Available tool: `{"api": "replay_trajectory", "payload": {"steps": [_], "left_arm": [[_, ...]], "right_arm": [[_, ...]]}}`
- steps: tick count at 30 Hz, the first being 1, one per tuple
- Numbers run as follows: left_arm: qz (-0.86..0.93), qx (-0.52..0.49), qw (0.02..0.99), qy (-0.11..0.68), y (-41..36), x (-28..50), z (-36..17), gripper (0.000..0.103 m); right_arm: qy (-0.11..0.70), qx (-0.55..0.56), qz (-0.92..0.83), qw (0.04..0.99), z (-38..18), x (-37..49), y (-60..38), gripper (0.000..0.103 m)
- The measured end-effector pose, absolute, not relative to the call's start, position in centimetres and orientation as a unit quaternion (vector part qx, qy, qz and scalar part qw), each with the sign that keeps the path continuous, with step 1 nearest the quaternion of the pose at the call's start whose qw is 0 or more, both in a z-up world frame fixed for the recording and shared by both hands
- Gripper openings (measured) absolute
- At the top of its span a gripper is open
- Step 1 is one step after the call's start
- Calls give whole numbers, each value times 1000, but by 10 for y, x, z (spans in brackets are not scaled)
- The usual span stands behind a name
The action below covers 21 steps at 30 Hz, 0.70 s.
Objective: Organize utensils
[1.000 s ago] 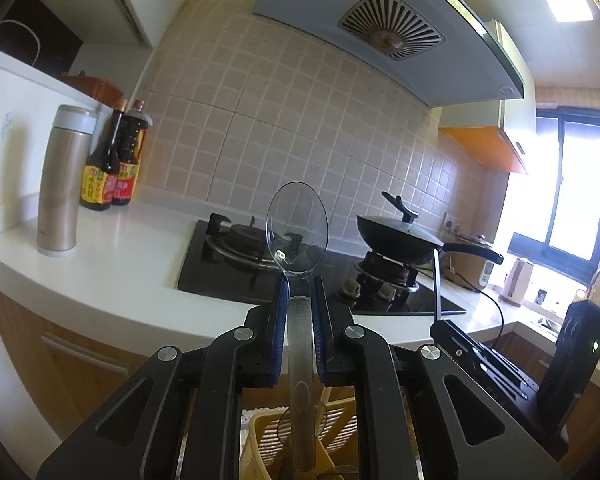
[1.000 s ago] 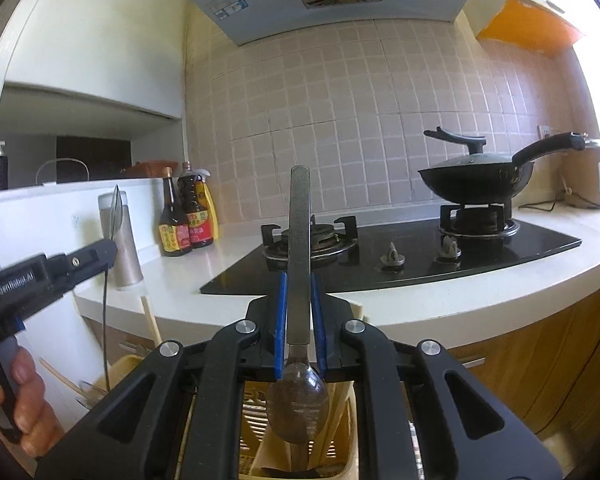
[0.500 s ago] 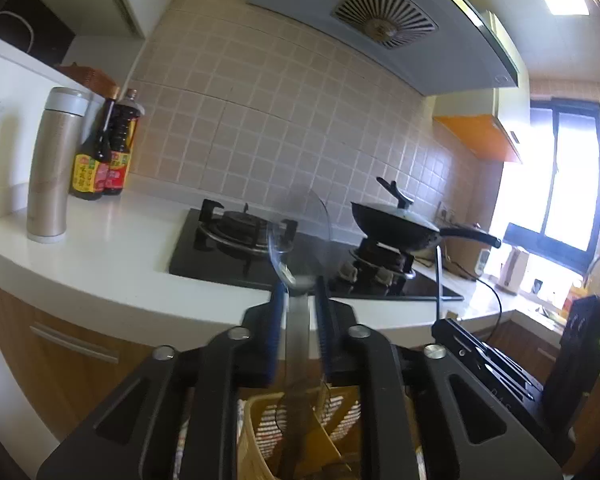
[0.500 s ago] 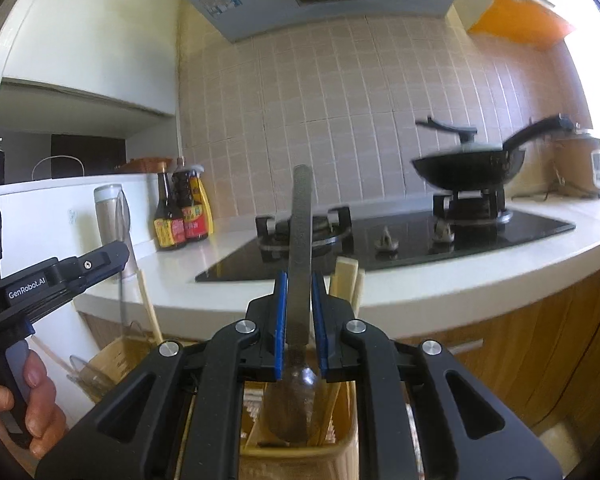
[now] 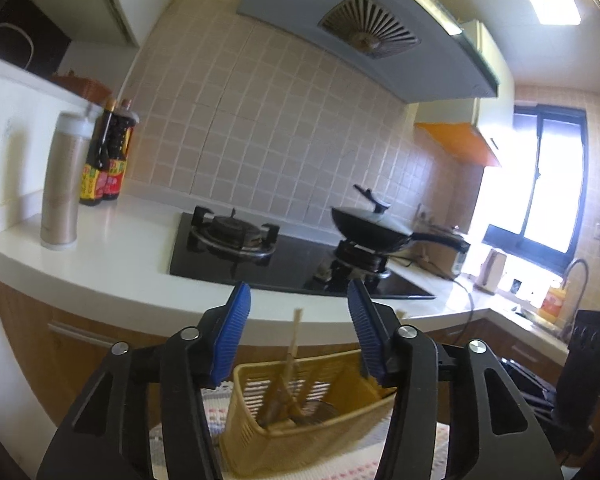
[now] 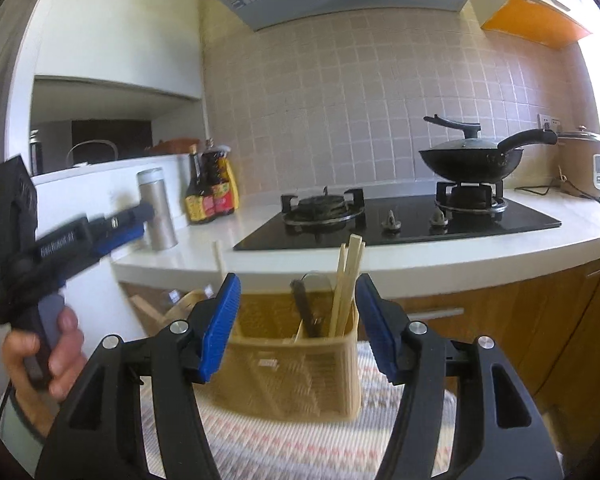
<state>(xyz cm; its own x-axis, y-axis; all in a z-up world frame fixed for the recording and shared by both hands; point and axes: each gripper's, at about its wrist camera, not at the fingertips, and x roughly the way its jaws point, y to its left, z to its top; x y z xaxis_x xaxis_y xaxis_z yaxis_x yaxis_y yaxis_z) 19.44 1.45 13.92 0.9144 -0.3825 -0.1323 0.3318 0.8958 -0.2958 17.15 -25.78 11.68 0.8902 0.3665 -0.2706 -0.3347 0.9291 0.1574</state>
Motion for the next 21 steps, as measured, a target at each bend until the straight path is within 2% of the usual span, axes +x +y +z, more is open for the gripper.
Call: {"api": "replay_trajectory", "payload": {"steps": [9,13,17,21], "left_arm": [[-193,-133,965,120,20,117,177,68],[-191,-142,959,151,18,90,163,72],[-193,-142,954,179,10,66,136,72],[-190,-126,955,192,-1,52,116,78]], "right_arm": [[180,138,240,944,171,102,-300,70],[201,173,275,924,181,76,-318,71],[204,152,259,932,178,44,-315,76],[203,108,226,947,163,20,-298,80]]}}
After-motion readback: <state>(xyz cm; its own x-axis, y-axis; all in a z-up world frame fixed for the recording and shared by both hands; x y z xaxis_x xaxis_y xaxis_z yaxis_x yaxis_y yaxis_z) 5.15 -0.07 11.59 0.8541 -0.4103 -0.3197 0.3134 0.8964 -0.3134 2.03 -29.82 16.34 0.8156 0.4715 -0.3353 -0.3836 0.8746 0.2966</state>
